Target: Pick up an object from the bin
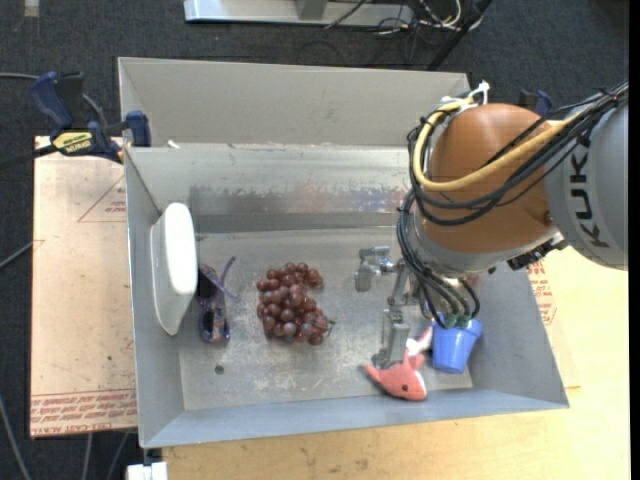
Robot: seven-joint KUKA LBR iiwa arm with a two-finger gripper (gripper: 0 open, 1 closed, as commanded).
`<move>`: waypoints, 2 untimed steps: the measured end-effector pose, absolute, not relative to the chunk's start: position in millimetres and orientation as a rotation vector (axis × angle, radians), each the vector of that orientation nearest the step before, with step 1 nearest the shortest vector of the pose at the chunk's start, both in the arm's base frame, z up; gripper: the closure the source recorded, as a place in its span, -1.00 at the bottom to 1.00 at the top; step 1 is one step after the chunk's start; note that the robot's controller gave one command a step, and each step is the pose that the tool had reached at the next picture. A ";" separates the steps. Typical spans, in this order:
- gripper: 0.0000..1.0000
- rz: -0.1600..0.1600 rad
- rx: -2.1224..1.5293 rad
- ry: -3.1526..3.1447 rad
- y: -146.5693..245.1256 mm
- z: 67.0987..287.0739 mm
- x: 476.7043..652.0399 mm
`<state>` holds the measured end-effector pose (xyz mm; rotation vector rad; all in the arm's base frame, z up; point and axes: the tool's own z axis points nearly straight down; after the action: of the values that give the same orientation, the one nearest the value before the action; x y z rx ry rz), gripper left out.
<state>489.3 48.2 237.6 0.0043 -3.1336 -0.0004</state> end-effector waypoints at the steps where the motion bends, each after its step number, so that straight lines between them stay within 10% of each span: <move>1: -1.00 -0.001 0.001 -3.142 47.9 241.6 490.8; 2: -1.00 -0.001 0.104 -3.145 62.6 223.7 520.8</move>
Offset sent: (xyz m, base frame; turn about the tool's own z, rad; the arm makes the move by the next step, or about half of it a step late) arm 0.0930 0.0494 -0.0628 -0.2151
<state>520.8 62.6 223.7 0.1042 -3.1454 -0.0008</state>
